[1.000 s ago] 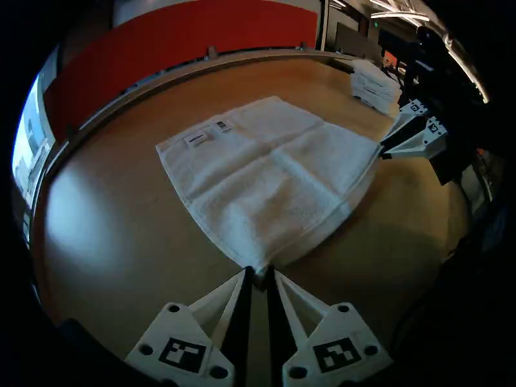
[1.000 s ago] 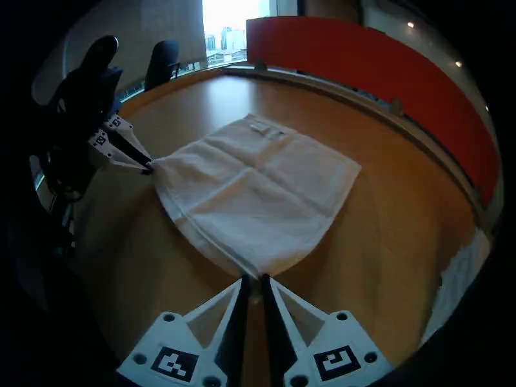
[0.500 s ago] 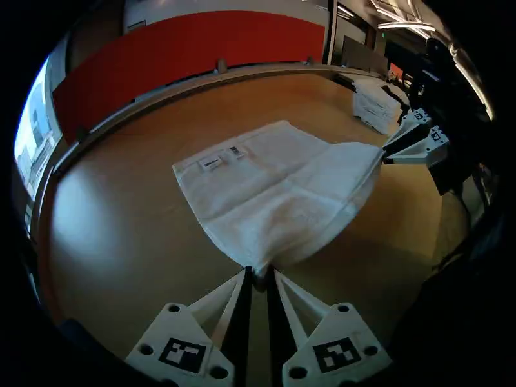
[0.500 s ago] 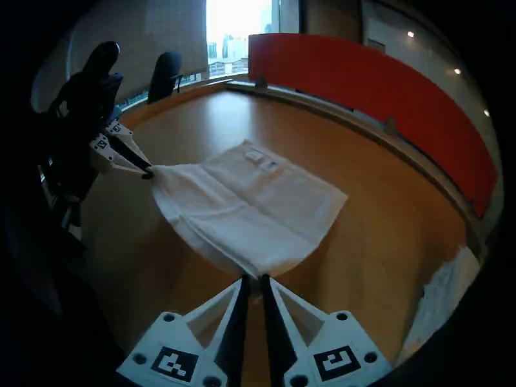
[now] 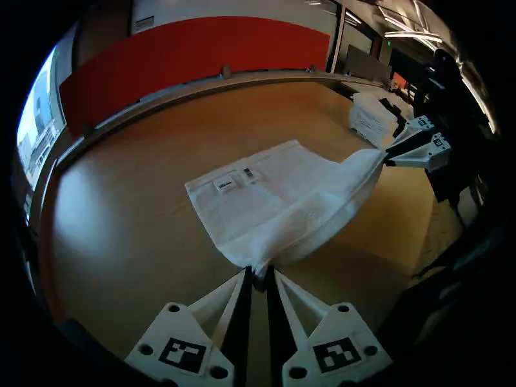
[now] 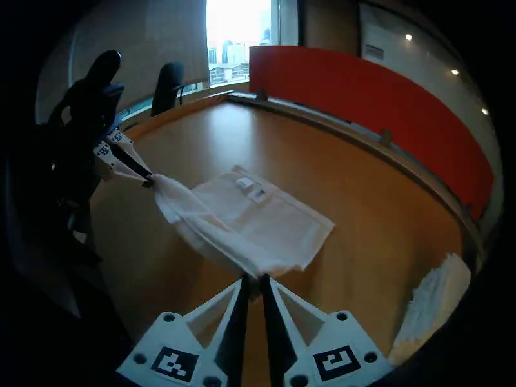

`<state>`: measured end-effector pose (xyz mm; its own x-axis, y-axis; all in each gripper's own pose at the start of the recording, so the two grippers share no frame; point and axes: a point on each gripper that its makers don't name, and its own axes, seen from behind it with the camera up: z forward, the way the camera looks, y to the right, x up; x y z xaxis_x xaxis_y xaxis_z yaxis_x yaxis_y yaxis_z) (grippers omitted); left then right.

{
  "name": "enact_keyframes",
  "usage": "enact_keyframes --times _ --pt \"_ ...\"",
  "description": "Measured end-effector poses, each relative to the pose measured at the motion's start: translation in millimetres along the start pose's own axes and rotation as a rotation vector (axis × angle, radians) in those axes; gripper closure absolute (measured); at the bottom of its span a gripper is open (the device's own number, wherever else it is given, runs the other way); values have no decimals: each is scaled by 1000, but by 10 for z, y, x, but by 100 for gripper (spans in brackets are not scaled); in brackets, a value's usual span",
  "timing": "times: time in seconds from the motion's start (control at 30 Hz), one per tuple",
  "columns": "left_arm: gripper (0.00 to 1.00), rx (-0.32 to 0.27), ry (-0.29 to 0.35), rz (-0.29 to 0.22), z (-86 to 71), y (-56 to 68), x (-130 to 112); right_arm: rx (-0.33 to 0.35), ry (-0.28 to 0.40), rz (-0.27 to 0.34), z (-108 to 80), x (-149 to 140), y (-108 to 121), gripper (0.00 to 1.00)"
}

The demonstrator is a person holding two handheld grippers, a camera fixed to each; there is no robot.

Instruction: Fold towel

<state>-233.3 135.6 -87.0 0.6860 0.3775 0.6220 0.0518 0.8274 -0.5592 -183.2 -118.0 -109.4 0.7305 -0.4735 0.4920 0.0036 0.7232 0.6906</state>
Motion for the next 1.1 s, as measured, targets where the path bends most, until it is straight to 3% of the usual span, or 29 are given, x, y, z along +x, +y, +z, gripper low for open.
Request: enact_keyframes --times 0.7,1.1 --pt "85 -19 13 4 -294 71 113 20 24 6 -296 142 -163 85" --pt "85 -12 15 -13 -267 77 115 15 5 -6 -264 88 -125 85"
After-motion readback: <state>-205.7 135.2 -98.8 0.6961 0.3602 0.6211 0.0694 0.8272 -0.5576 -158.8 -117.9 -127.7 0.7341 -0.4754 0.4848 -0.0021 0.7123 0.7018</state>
